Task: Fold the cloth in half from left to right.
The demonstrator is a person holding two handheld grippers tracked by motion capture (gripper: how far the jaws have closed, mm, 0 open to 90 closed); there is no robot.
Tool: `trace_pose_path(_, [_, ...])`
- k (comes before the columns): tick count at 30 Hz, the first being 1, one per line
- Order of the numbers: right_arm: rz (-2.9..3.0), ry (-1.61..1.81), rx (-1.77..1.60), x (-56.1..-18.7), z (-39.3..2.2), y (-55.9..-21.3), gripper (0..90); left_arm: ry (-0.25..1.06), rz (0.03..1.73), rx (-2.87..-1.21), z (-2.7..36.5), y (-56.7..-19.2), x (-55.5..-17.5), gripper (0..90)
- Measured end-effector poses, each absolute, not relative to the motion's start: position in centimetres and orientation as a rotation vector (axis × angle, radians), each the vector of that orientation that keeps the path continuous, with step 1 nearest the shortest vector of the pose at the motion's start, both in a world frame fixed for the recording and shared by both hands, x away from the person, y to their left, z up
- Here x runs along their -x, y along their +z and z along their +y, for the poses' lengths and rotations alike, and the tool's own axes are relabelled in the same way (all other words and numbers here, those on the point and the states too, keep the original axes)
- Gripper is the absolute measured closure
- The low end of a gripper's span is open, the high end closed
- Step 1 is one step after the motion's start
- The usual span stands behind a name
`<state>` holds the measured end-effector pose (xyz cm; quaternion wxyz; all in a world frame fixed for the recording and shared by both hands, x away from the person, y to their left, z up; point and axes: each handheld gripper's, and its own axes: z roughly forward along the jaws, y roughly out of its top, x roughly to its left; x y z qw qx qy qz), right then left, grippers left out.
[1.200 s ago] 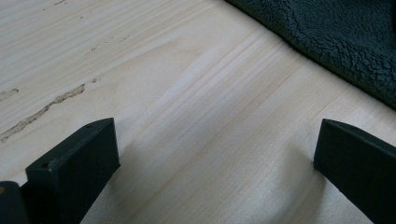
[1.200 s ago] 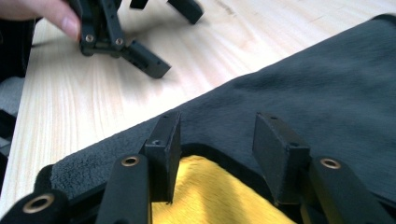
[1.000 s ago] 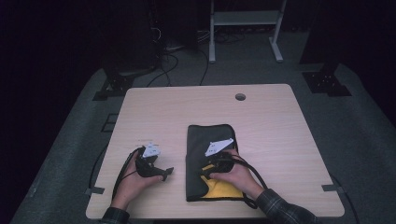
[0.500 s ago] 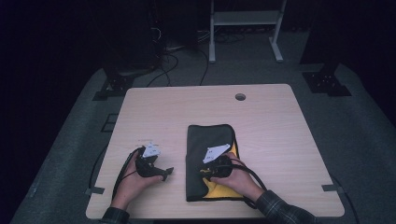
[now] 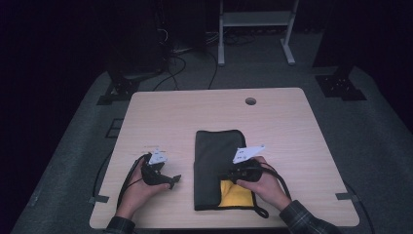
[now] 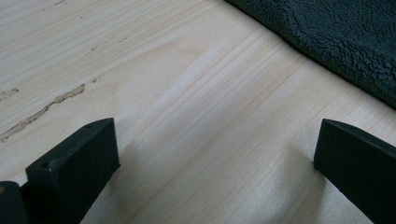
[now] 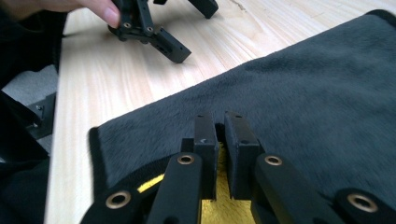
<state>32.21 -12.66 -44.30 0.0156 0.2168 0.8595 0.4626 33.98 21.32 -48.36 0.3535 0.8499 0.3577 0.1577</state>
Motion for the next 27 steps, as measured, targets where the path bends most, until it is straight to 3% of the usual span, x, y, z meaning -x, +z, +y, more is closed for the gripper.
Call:
trace_pose_path(8, [2.654, 1.447, -0.699, -30.4, -16.4, -43.7, 83.8, 0.408, 0.925, -2.198, 21.3, -48.4, -34.0, 0.0])
trace_pose_path(16, [2.691, 1.355, -0.746, -28.9, -18.3, -45.3, 83.5, 0.409, 0.924, -2.195, 21.3, -48.4, -34.0, 0.0])
trace_pose_path(22, [2.749, 1.264, -0.748, -27.8, -19.1, -46.7, 74.7, 0.409, 0.924, -2.195, 21.3, -48.4, -34.0, 0.0])
trace_pose_path(27, [2.731, 1.299, -0.748, -27.1, -20.3, -46.0, 76.7, 0.410, 0.926, -2.195, 21.3, -48.4, -34.0, 0.0])
